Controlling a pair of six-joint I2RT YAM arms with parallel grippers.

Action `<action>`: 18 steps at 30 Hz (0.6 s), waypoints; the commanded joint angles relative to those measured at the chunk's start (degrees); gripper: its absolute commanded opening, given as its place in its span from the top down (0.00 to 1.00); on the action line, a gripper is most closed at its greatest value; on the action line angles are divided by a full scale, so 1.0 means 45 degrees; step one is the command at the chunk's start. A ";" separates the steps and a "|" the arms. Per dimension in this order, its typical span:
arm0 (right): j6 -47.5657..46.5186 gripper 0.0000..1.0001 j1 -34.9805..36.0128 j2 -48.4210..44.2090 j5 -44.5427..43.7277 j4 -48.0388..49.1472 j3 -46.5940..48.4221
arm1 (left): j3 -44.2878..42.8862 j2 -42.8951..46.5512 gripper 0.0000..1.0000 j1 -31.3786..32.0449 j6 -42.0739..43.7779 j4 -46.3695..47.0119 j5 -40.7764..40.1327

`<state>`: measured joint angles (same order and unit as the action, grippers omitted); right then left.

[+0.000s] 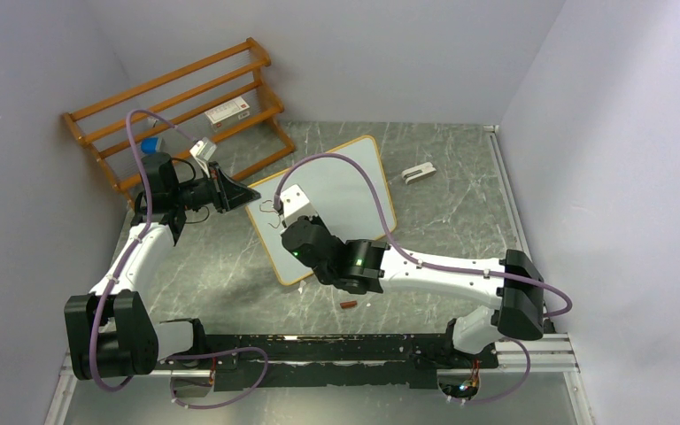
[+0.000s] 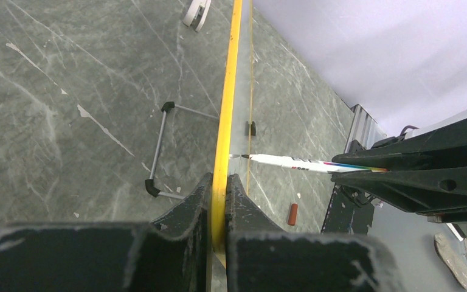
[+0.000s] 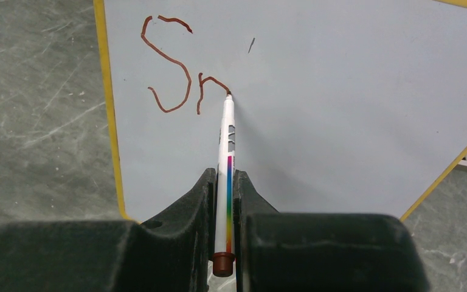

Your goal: Write a sentence on the whiteboard

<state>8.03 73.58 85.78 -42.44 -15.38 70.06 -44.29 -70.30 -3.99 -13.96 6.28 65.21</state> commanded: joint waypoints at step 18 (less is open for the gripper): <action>-0.0183 1.00 -0.0321 0.0289 -0.0274 0.0771 0.0209 | -0.0055 -0.0193 0.95 -0.0188 0.0908 -0.0299 -0.0799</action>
<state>7.27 73.17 86.30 -42.02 -14.24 70.08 -44.29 -70.30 -3.99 -13.93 6.28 65.08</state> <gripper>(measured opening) 0.138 0.101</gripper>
